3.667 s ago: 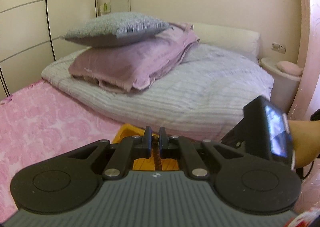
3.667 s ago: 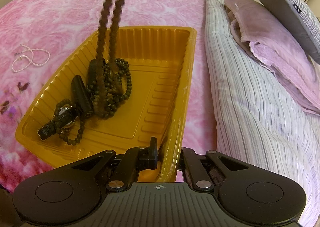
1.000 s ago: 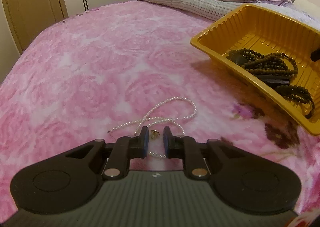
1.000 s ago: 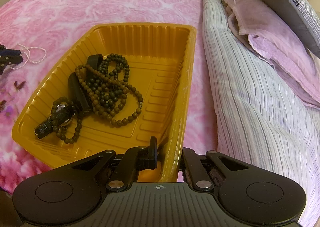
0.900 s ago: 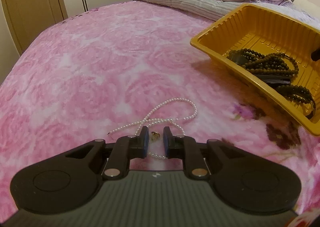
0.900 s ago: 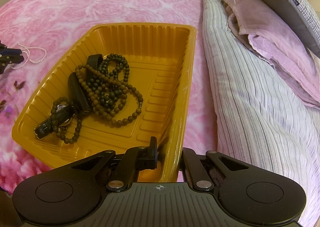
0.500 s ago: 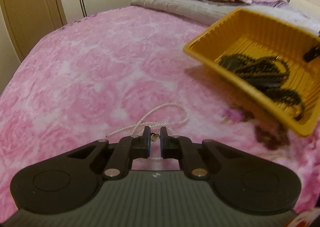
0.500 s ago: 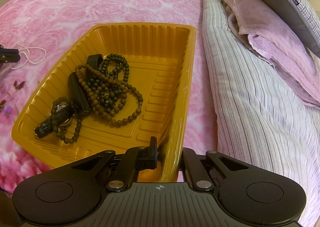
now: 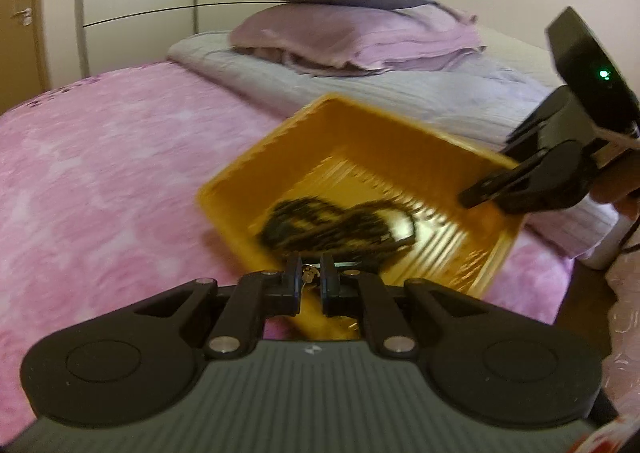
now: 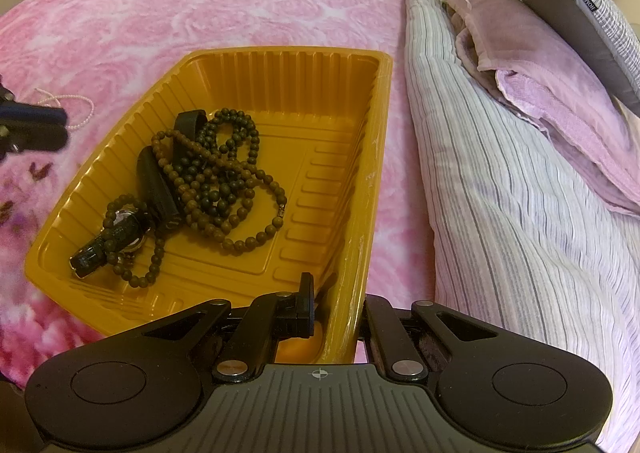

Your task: Organize jewelry

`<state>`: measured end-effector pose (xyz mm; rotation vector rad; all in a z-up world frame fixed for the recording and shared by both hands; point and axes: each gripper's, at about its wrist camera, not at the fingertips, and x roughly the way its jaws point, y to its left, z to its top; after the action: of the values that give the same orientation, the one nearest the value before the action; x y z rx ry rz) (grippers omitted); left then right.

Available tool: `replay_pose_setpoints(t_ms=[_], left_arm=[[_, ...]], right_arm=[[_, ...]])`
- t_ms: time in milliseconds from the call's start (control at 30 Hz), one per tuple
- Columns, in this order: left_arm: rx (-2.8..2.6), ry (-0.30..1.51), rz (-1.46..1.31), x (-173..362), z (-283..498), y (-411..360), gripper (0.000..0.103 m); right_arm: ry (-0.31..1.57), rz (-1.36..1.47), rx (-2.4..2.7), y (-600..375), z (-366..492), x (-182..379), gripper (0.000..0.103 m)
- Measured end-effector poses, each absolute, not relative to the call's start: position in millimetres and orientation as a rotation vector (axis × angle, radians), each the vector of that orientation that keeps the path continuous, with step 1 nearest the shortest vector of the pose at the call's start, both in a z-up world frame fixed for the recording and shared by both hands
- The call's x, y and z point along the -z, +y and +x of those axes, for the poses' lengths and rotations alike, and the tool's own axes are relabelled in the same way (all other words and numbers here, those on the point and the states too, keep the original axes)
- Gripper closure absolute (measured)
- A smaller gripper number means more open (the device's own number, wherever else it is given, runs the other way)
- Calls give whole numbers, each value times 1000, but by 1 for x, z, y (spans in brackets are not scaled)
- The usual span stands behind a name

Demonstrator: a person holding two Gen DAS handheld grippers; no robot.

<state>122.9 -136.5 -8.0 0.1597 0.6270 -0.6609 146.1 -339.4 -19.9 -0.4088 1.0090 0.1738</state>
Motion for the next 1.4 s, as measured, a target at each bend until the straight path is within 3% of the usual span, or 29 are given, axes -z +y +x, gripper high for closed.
replay_pose_setpoints(t_ms=[800, 900, 1400], left_arm=[[764, 628, 197, 12, 125, -188, 95], [770, 638, 187, 15, 126, -187, 83], [468, 663, 160, 28, 100, -71, 81]], right_arm=[[1008, -408, -175, -340, 146, 20, 97], [1008, -408, -175, -340, 146, 20, 97], [1009, -402, -176, -339, 146, 19, 97]])
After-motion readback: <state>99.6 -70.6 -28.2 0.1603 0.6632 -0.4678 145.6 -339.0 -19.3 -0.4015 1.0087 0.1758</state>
